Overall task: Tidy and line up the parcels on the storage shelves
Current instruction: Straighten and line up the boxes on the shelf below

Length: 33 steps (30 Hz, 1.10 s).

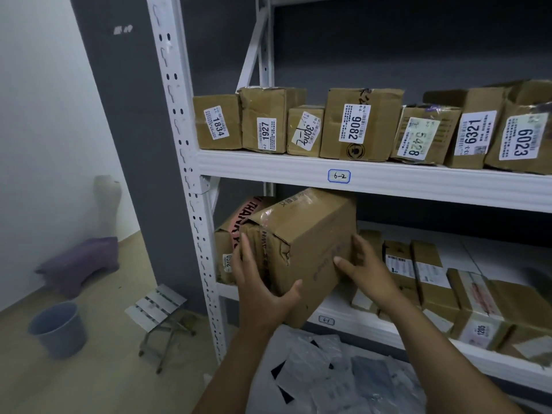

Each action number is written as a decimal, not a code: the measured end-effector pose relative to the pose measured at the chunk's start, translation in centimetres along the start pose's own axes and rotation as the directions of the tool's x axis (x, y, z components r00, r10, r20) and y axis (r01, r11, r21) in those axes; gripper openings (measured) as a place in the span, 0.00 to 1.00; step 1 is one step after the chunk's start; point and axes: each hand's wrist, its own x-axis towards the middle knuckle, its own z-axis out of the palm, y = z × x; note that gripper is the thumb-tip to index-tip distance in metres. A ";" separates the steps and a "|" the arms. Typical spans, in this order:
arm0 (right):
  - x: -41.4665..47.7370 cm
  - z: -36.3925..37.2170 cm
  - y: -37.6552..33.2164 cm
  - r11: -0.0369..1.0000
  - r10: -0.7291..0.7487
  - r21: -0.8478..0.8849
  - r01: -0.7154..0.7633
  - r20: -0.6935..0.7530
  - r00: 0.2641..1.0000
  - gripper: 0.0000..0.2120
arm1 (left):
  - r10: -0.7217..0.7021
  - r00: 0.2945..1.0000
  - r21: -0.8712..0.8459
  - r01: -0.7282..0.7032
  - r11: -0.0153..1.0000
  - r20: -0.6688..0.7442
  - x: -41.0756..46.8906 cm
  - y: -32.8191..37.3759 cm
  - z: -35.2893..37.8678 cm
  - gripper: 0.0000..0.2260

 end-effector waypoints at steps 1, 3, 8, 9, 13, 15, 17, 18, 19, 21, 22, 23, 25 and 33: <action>-0.5 -0.1 -0.1 0.999 -0.007 0.034 0.007 0.002 1.000 0.38 | -0.010 1.000 -0.008 0.010 1.000 0.000 -0.5 0.2 -0.5 0.51; -1.2 -0.1 -0.1 0.991 -0.005 0.136 0.003 0.011 1.000 0.39 | -0.027 0.999 -0.027 0.027 0.999 -0.026 -1.4 0.5 -1.8 0.51; -2.9 0.9 0.0 0.914 0.135 0.366 -0.175 0.131 0.982 0.49 | -0.105 0.993 -0.144 0.097 0.985 -0.049 -4.0 0.9 -6.2 0.50; -3.4 1.3 -0.1 0.900 0.130 0.393 -0.189 0.172 0.976 0.43 | -0.127 0.992 -0.158 0.122 0.980 -0.024 -4.5 1.3 -7.3 0.50; -5.6 3.3 -0.6 0.876 0.100 0.439 -0.200 0.241 0.965 0.26 | -0.187 0.981 -0.075 0.191 0.979 0.055 -5.1 3.3 -11.1 0.51; -7.1 4.3 -0.6 0.871 0.120 0.431 -0.235 0.277 0.953 0.24 | -0.202 0.978 -0.040 0.204 0.978 0.056 -5.0 4.3 -12.7 0.50; -8.6 5.4 -0.4 0.879 0.127 0.406 -0.250 0.306 0.943 0.24 | -0.196 0.978 0.022 0.195 0.981 0.072 -4.9 5.1 -14.1 0.48; -9.3 6.0 -0.6 0.891 0.114 0.387 -0.237 0.314 0.942 0.25 | -0.184 0.979 0.056 0.180 0.982 0.087 -4.7 5.3 -14.8 0.46; -9.8 6.4 -0.9 0.906 0.095 0.366 -0.211 0.310 0.946 0.25 | -0.163 0.981 0.103 0.153 0.983 0.106 -4.6 5.5 -15.5 0.44; -10.5 7.3 -1.9 0.942 0.059 0.303 -0.143 0.269 0.961 0.27 | -0.117 0.982 0.224 0.081 0.971 0.151 -4.5 5.8 -16.9 0.45; -10.7 7.9 -2.4 0.954 0.045 0.278 -0.113 0.240 0.970 0.31 | -0.107 0.979 0.278 0.056 0.959 0.172 -4.4 5.7 -17.5 0.45; -11.0 8.4 -3.0 0.962 0.030 0.258 -0.085 0.209 0.977 0.36 | -0.106 0.976 0.319 0.041 0.947 0.190 -4.5 5.5 -18.2 0.46; -11.5 9.6 -3.7 0.976 -0.013 0.217 -0.032 0.202 0.979 0.43 | -0.112 0.969 0.368 0.024 0.929 0.221 -4.4 4.8 -19.5 0.46; -13.5 12.2 -4.0 0.985 0.004 -0.166 0.051 0.317 0.948 0.36 | -0.137 0.835 0.487 -0.170 0.856 0.533 -1.6 1.6 -20.7 0.45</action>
